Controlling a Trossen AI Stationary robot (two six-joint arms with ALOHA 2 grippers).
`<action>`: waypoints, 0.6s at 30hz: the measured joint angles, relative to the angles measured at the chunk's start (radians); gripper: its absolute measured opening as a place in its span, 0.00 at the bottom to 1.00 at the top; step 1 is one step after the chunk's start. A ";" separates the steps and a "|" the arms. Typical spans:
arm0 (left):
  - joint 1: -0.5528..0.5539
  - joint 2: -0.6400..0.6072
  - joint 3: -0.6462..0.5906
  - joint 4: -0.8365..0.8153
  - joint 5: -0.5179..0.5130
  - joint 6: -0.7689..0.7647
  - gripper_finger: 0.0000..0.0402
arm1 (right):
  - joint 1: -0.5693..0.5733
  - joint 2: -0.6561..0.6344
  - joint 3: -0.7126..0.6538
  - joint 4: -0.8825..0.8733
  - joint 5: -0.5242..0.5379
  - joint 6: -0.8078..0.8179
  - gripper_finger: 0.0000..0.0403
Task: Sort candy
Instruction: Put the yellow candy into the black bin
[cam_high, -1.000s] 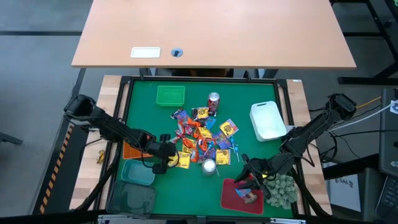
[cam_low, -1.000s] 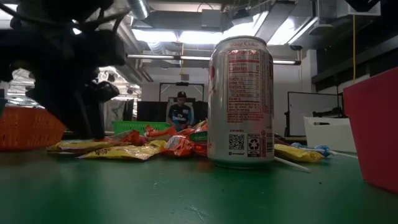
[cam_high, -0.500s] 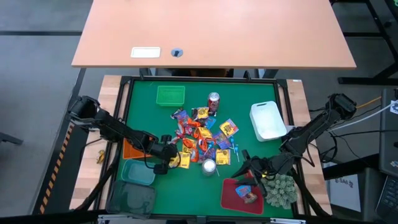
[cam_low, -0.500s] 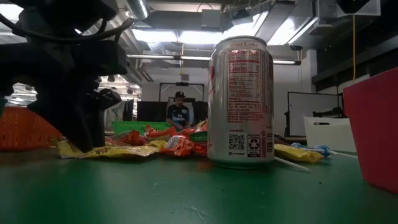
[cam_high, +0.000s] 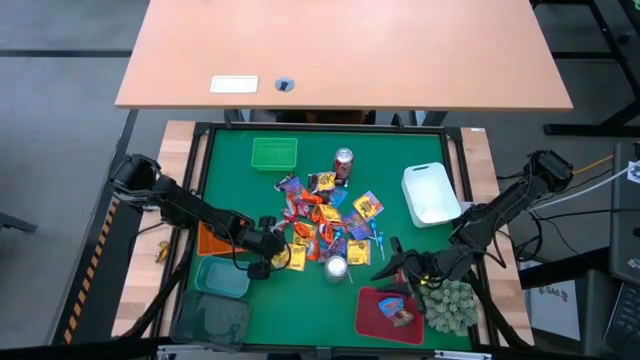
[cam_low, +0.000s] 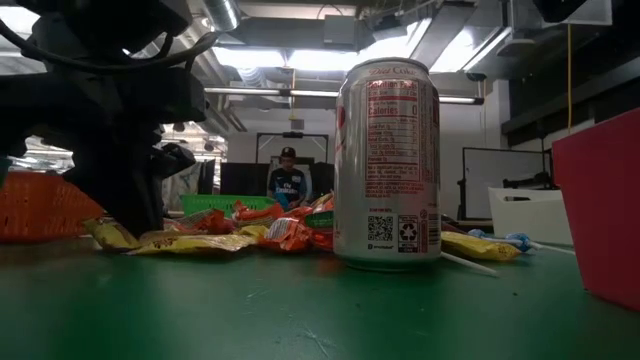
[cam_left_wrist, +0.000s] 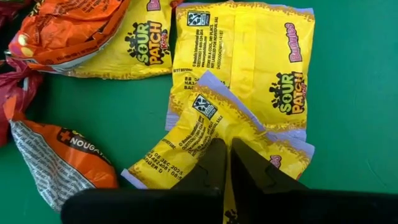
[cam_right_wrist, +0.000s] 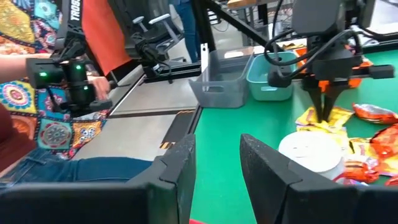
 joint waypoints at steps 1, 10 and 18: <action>0.000 -0.005 -0.001 0.004 0.007 -0.002 0.00 | 0.000 0.000 0.000 0.000 0.008 0.000 0.31; -0.002 -0.080 0.043 -0.013 0.021 -0.002 0.00 | -0.027 0.000 0.000 -0.002 0.031 -0.052 0.31; -0.010 -0.101 0.209 -0.178 0.098 -0.002 0.00 | -0.127 0.000 -0.001 -0.023 -0.008 -0.049 0.31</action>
